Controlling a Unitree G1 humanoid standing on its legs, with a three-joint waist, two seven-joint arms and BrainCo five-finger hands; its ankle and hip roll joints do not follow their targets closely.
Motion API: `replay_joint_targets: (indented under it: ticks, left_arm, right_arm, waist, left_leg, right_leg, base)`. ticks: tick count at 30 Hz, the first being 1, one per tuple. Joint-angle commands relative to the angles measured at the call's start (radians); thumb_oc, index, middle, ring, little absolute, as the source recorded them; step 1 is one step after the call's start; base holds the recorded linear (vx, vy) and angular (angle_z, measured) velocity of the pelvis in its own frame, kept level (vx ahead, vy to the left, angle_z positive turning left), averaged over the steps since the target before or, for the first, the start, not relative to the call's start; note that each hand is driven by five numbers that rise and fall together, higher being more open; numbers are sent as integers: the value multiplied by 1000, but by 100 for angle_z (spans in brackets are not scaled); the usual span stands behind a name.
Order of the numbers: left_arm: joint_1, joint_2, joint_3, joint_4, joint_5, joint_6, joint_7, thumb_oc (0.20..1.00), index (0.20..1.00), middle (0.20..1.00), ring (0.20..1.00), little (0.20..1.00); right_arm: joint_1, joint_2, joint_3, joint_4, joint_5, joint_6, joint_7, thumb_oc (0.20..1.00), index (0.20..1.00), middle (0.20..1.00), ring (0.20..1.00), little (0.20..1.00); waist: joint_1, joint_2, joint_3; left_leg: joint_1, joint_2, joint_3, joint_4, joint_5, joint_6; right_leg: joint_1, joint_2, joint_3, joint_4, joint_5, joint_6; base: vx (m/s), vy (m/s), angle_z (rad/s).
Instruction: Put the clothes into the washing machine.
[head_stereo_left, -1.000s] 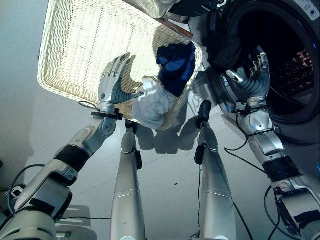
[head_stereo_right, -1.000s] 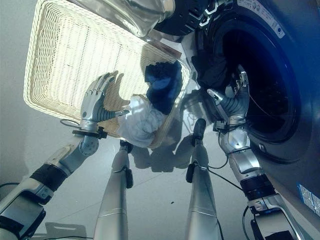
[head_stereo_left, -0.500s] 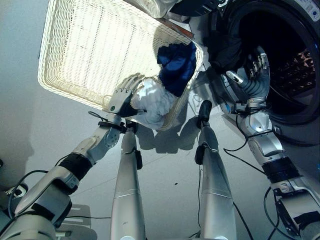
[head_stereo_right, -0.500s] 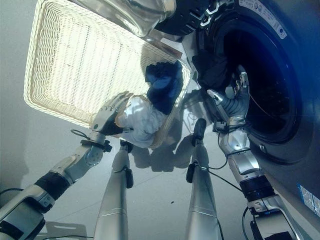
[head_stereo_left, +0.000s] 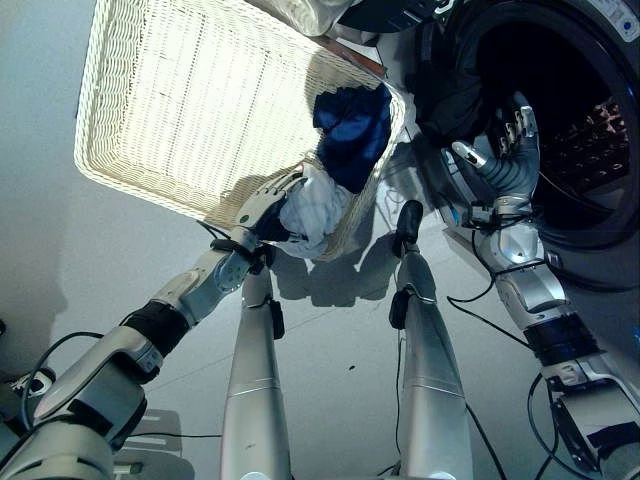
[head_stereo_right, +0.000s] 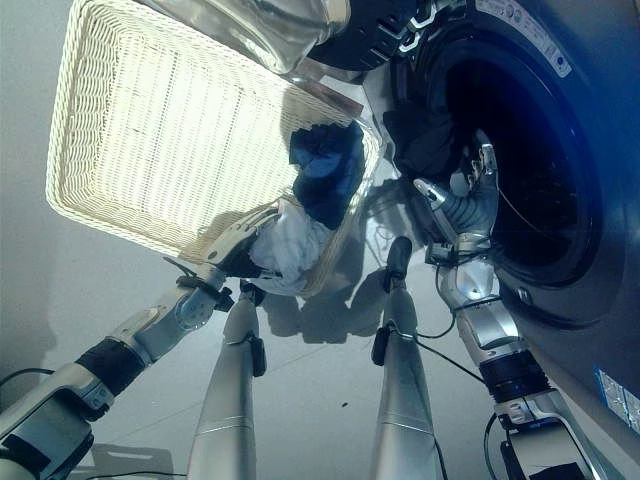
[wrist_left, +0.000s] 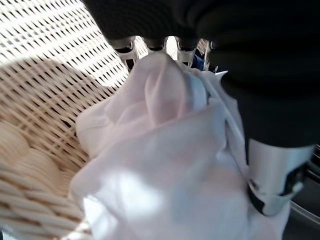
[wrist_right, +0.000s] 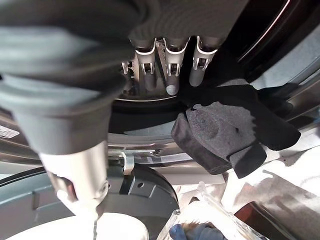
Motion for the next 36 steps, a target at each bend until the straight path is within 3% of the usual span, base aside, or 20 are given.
replay_joint_targets:
  ticks: [1,3,6,16,18,19,20,21,36]
  left_arm:
    - [11,-30,-20,-79,8,-12,-62,1000,1000,1000,1000,1000]
    - [3,-34,-29,-73,13,-1,-90,1000,1000,1000,1000,1000]
    - [-31,-47,-50,-59,30,66,-150,1000,1000,1000,1000,1000]
    - [-86,-72,-79,4,95,164,-244,1000,1000,1000,1000,1000]
    - [-88,-79,-83,14,106,175,-256,536,536,536,536,536]
    - [-88,-79,-83,14,106,175,-256,536,536,536,536,536]
    - [-90,-83,-84,19,110,179,-261,426,426,426,426,426]
    - [-95,-88,-88,30,113,183,-270,200,200,200,200,200]
    - [-84,-111,-76,66,115,196,-312,200,200,200,200,200]
  right_arm:
    - [3,-30,-17,-72,13,-52,9,1000,1000,1000,1000,1000]
    - [-2,-29,-15,-69,16,-52,12,1000,1000,1000,1000,1000]
    - [-16,-20,-5,-60,18,-55,14,1000,1000,1000,1000,1000]
    - [-47,-1,1,-48,26,-50,20,1000,1000,1000,1000,1000]
    - [-50,2,3,-46,24,-51,20,1000,1000,1000,1000,1000]
    - [-50,2,3,-46,24,-51,20,1000,1000,1000,1000,1000]
    - [-51,4,3,-46,23,-50,21,1000,1000,1000,1000,1000]
    - [-54,7,5,-44,20,-53,19,1000,1000,1000,1000,1000]
    - [-52,25,-8,-43,3,-58,24,1000,1000,1000,1000,1000]
  waist:
    - [-18,31,-20]
    - [-20,28,-20]
    - [-26,19,-20]
    - [-35,4,-20]
    - [-37,3,-20]
    - [-37,3,-20]
    - [-39,2,-20]
    - [-40,1,-20]
    - [-42,5,-20]
  left_leg:
    - [-20,-56,21,7,-10,80]
    - [-19,-55,22,8,-10,79]
    - [-19,-52,21,11,-13,80]
    - [-12,-52,22,7,-14,78]
    - [-14,-52,23,10,-14,77]
    - [-14,-52,23,10,-14,77]
    - [-13,-52,24,9,-14,77]
    - [-13,-52,26,10,-15,77]
    - [-10,-54,29,7,-15,74]
  right_leg:
    - [8,39,-84,42,14,71]
    - [9,40,-83,42,14,72]
    - [10,43,-81,43,16,73]
    - [15,49,-79,33,24,76]
    - [14,51,-77,34,24,76]
    - [14,51,-77,34,24,76]
    - [14,51,-77,33,25,76]
    - [13,52,-76,32,25,76]
    - [14,52,-73,28,27,76]
  base:
    - [0,0,0]
    - [0,0,0]
    - [0,0,0]
    - [0,0,0]
    - [0,0,0]
    - [0,0,0]
    - [0,0,0]
    - [0,0,0]
    - [0,0,0]
